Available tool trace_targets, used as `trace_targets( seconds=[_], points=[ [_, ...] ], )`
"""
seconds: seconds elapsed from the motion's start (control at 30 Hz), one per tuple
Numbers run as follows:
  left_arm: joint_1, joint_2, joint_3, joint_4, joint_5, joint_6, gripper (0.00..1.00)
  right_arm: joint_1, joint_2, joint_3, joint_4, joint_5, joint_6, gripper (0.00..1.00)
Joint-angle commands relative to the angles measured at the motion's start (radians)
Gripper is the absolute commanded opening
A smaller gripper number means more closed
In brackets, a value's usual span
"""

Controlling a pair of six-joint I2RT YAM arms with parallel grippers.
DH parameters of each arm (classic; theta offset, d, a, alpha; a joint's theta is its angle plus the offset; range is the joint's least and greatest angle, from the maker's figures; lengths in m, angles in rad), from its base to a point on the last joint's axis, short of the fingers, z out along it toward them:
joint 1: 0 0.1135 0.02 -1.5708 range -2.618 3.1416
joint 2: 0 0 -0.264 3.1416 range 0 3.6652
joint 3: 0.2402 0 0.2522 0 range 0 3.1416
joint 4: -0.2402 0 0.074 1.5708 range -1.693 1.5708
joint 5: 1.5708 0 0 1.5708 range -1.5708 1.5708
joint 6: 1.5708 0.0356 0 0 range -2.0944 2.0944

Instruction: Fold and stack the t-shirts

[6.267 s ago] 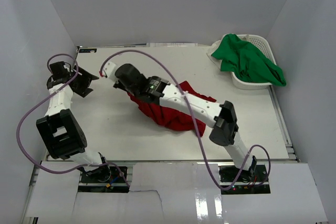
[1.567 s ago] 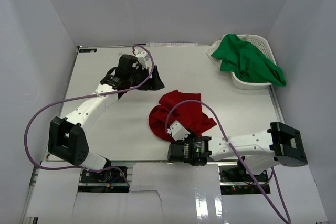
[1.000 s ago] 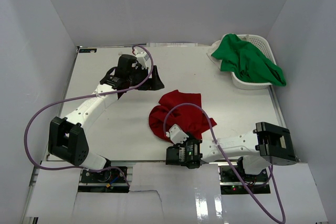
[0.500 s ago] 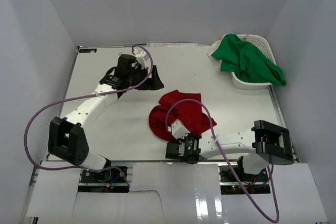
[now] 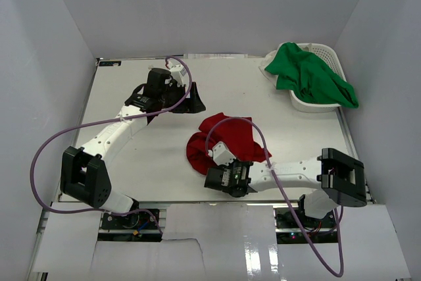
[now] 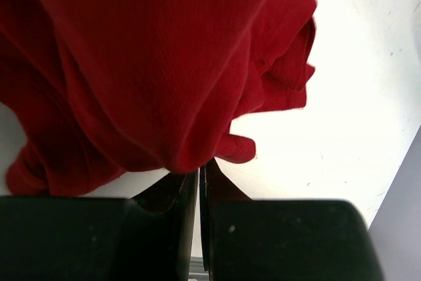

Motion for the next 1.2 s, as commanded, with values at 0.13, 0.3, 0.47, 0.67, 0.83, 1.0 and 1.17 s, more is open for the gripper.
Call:
trace_targets(
  seconds=[0.13, 0.3, 0.47, 0.67, 0.83, 1.0, 1.17],
  points=[
    [0.008, -0.037, 0.015, -0.001, 0.022, 0.009, 0.89, -0.052, -0.094, 0.294, -0.017, 0.055, -0.166, 0.08],
    [0.01, -0.04, 0.031, -0.02, -0.018, 0.004, 0.89, -0.109, -0.069, 0.497, 0.006, -0.001, -0.324, 0.08],
    [0.019, -0.084, 0.025, -0.017, -0.05, -0.008, 0.89, -0.242, -0.045, 0.627, 0.093, -0.119, -0.447, 0.08],
    [0.018, -0.23, -0.044, -0.014, -0.063, 0.023, 0.89, -0.394, 0.035, 0.771, 0.144, -0.282, -0.538, 0.08],
    [0.022, -0.385, -0.114, 0.011, -0.029, 0.04, 0.89, -0.467, 0.106, 0.835, 0.163, -0.409, -0.552, 0.08],
    [0.021, -0.527, -0.235, 0.146, 0.065, 0.118, 0.89, -0.5, 0.142, 0.888, 0.158, -0.506, -0.532, 0.08],
    [0.018, -0.577, -0.315, 0.268, 0.092, 0.196, 0.85, -0.551, 0.195, 1.02, 0.094, -0.624, -0.501, 0.08]
  ],
)
